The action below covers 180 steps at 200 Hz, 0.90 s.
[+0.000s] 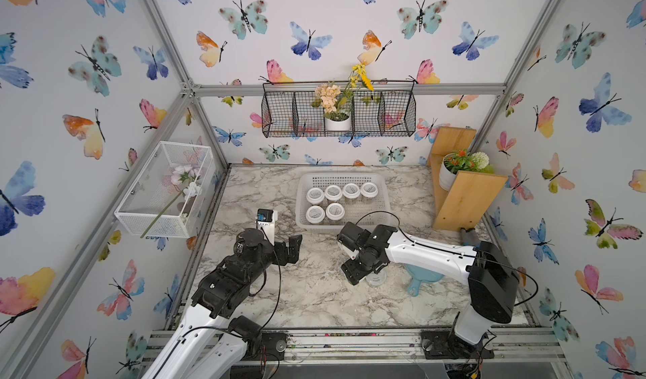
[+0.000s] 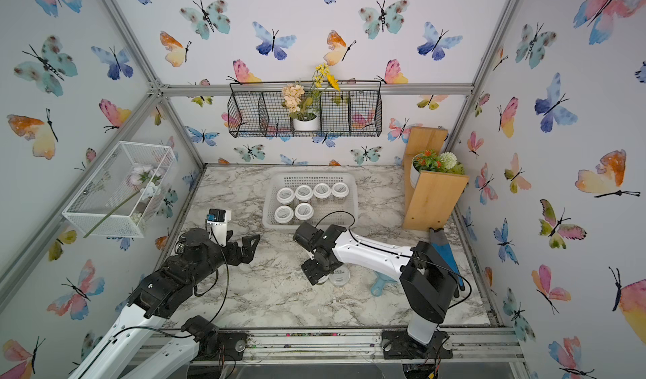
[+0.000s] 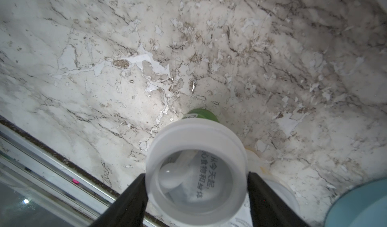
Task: Put the yogurt in the basket
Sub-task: Pick up the yogurt from the center of the board.
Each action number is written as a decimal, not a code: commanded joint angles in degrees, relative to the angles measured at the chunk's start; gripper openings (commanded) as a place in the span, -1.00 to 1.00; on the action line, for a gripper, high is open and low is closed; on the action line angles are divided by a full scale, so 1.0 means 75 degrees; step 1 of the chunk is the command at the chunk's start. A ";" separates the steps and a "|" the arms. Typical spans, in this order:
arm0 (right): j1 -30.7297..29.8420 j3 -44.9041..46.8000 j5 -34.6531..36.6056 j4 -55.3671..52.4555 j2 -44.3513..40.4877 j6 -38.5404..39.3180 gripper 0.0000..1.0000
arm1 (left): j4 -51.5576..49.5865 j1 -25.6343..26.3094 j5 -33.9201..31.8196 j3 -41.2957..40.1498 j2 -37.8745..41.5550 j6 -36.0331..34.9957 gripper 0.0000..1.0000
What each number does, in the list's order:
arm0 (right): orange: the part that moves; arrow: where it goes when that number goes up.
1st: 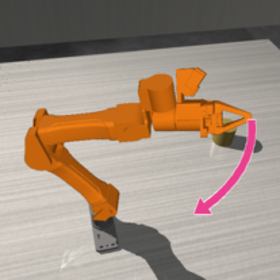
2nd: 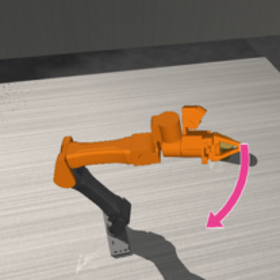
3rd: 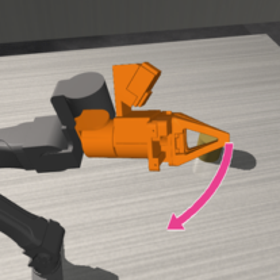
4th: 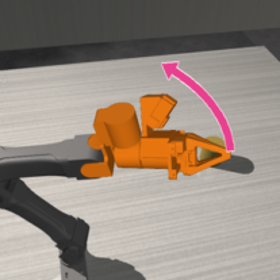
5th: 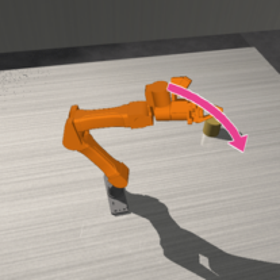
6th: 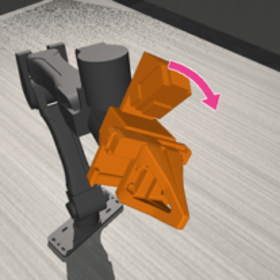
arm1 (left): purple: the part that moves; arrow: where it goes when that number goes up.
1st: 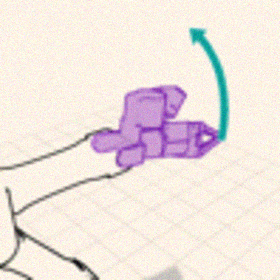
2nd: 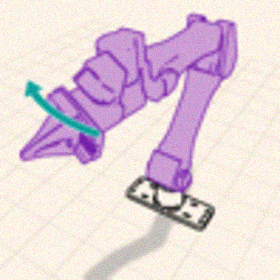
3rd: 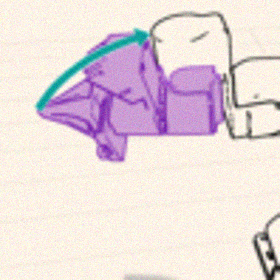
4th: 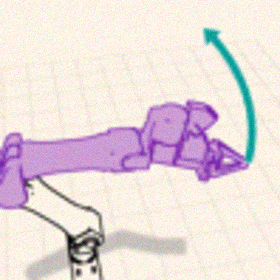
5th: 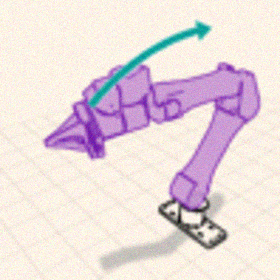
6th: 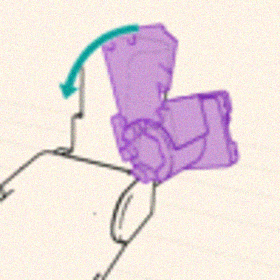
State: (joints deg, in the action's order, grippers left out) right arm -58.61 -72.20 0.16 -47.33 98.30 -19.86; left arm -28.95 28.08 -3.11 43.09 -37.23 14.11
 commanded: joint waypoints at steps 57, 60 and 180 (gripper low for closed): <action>-0.0049 -0.0422 0.0003 -0.0099 0.0182 0.0110 0.22 | 0.0120 -0.0050 0.0087 -0.0063 0.0081 -0.0065 0.99; -0.0049 -0.0443 -0.0004 -0.0099 0.0188 0.0116 0.22 | 0.0121 -0.0052 0.0086 -0.0065 0.0078 -0.0059 0.99; -0.0049 -0.2031 -0.0068 -0.0324 0.0064 0.0523 0.22 | 0.0122 -0.0046 0.0098 -0.0074 0.0101 -0.0065 0.99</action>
State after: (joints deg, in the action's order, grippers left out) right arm -58.61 -83.72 0.14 -48.69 98.87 -17.34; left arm -28.95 28.08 -3.09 43.07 -37.01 14.11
